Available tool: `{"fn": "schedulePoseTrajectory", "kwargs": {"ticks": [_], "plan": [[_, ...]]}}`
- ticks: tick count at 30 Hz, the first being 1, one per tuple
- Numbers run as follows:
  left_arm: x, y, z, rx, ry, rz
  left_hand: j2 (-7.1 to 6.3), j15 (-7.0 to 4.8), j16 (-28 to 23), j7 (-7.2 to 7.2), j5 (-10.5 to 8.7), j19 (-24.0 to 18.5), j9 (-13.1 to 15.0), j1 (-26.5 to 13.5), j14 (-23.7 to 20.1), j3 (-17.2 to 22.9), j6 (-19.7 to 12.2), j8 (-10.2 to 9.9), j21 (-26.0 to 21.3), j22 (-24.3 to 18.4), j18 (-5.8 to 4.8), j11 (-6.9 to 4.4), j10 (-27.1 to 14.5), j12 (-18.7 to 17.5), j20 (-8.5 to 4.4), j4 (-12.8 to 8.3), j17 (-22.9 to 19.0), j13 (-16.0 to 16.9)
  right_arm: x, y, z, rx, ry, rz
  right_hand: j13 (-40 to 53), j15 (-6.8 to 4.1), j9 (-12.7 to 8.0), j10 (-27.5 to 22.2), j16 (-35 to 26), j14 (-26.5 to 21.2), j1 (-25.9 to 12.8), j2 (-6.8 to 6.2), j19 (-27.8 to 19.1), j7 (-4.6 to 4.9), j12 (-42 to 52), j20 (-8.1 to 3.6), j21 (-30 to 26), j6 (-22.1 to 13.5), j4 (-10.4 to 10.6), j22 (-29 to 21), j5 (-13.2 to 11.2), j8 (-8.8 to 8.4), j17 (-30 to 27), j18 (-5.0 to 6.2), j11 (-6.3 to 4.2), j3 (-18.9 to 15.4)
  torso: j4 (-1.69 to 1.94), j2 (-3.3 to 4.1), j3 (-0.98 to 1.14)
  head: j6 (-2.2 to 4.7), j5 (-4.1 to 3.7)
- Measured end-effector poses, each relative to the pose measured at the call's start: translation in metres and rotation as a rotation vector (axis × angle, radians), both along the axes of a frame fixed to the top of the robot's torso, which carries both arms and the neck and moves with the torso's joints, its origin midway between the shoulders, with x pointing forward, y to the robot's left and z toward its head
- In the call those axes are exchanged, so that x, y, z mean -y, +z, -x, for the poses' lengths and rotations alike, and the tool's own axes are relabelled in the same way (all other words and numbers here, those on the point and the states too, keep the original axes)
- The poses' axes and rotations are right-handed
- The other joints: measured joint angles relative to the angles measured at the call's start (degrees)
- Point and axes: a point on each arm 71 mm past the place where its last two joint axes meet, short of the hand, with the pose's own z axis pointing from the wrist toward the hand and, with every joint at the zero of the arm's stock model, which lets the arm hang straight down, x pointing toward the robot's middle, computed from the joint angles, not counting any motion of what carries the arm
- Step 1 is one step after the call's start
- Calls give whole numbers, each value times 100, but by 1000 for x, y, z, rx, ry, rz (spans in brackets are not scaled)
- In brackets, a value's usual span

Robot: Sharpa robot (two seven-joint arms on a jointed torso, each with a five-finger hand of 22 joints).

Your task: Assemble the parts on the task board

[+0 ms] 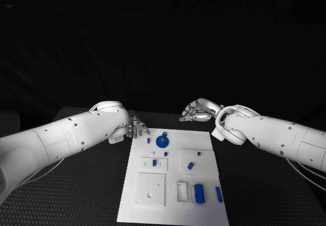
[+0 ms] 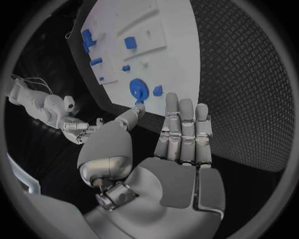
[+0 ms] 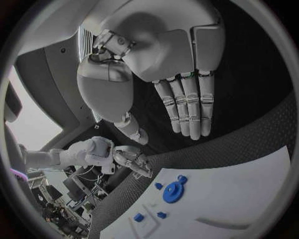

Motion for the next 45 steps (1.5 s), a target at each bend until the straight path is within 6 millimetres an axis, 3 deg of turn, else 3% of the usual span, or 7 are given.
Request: {"fn": "schedulePoseTrajectory", "kwargs": {"ticks": [5, 19, 28, 35, 38, 45], "plan": [[4, -3, -2, -6, -4, -11, 0, 18, 0, 0, 0, 0, -5, 0, 18, -8, 0, 8, 0, 15, 0, 0, 0, 0, 0, 40, 23, 20, 0, 0, 0, -1, 0, 0, -7, 0, -3, 0, 0, 0, 0, 0, 0, 0, 0, 0, 0, 0, 0, 0, 0, 0, -3, 0, 0, 0, 3, 3, 3, -10, -17], [17, -22, 0, -60, -26, -25, 178, 19, 22, -61, 57, 0, -21, 117, 19, -109, 61, 124, -20, 81, 0, -43, 43, 0, 0, 20, 99, 94, -2, 0, 0, -1, 4, -2, -8, 0, -2, 0, 0, 0, 0, 0, 0, 0, 0, 0, 0, 0, 0, 4, 0, 0, -6, 0, 0, 0, 1, 2, 7, -35, -27], [12, -24, -5, -72, -10, -35, 275, 19, 22, -61, 79, 1, -36, 147, 19, -149, 103, 153, -20, 104, 0, -44, 44, 0, 0, -20, 119, 119, -3, 0, 0, -1, 6, -3, -7, 0, -3, 0, 0, 0, 0, 0, 0, 0, 0, 0, 0, 0, 0, 4, 0, 0, -5, 0, 0, 0, 2, -3, 10, -47, -38], [24, -32, -1, -95, -33, -31, 379, 19, 22, -61, 101, 1, -49, 148, 19, -168, 103, 173, -20, 120, 1, -44, 44, 0, 0, -39, 134, 138, -5, 0, 0, -1, 8, -4, -14, 0, -2, 0, 0, 0, 23, 23, 0, 0, 0, 0, 0, 0, 0, 4, 0, 0, -5, 0, 0, 0, 4, -3, 13, -53, -47], [22, -36, -2, -104, -23, -33, 449, 19, 22, -61, 101, 1, -56, 169, 19, -184, 103, 174, -20, 127, 0, -44, 44, 0, 0, -55, 144, 147, -5, 0, 0, -1, 9, -4, -14, 0, -8, 0, 0, 0, 23, 23, 0, 0, 0, 0, 0, 0, 0, 9, 0, 0, -5, 0, 0, 0, 3, -3, 12, -54, -48], [16, -36, -6, -109, -2, -32, 454, 19, 22, -73, 101, 1, -55, 165, 19, -199, 115, 213, -20, 134, 0, -44, 44, 0, 0, -70, 149, 153, -5, 0, 0, -1, 9, -4, -14, 0, -7, 0, 0, 0, 23, 23, 0, 0, 22, 0, 0, 0, 0, 9, 0, 0, -10, 0, 0, 0, 3, -3, 14, -63, -60]]}}
